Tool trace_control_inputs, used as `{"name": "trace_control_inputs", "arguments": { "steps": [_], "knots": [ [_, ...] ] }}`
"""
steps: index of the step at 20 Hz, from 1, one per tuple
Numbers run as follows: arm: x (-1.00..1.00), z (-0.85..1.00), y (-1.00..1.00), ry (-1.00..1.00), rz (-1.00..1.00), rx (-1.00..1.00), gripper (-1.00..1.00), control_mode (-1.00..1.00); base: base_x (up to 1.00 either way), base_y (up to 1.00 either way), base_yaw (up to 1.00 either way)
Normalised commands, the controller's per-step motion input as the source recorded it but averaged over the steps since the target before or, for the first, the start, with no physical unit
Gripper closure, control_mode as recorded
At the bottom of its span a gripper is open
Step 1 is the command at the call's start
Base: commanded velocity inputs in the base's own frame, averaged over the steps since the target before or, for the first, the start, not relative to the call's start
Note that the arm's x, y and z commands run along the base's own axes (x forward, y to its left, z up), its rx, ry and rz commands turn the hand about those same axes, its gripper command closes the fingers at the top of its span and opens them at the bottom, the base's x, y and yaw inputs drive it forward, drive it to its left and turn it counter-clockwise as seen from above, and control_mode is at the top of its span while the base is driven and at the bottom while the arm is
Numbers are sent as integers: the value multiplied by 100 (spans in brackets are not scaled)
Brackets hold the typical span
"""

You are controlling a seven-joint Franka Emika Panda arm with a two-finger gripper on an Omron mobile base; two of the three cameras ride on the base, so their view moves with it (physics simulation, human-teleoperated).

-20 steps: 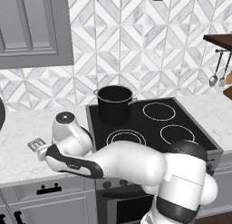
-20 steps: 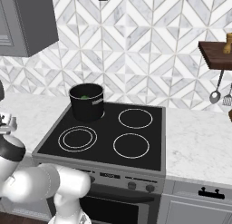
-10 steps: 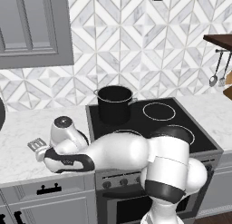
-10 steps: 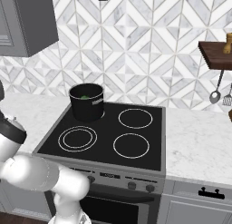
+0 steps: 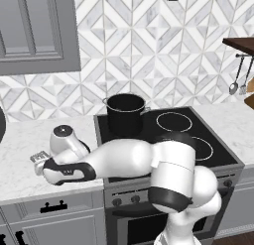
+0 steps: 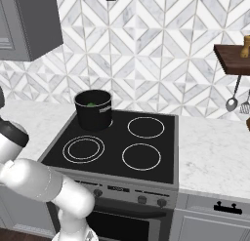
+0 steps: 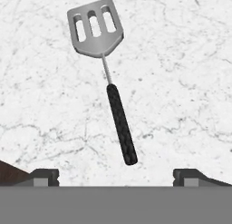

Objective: Put the lemon and broccoli in the pot. Retrieve the spatula and lightly stir the vegetables in the pot.

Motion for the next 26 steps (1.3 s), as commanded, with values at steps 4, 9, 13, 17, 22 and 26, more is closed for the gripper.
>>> {"name": "trace_control_inputs", "arguments": {
  "steps": [4,9,13,17,22,26],
  "knots": [
    [0,-14,0,1,0,0,-100,-100,0,0,0],
    [0,-31,0,0,0,0,-100,-100,0,0,0],
    [0,-35,-5,0,0,0,-100,-100,0,0,0],
    [2,-20,0,0,0,0,-100,-100,0,0,0],
    [8,-8,0,0,0,0,-100,-100,0,0,0],
    [6,-15,0,0,0,0,-100,-100,0,0,0]
  ]
}}
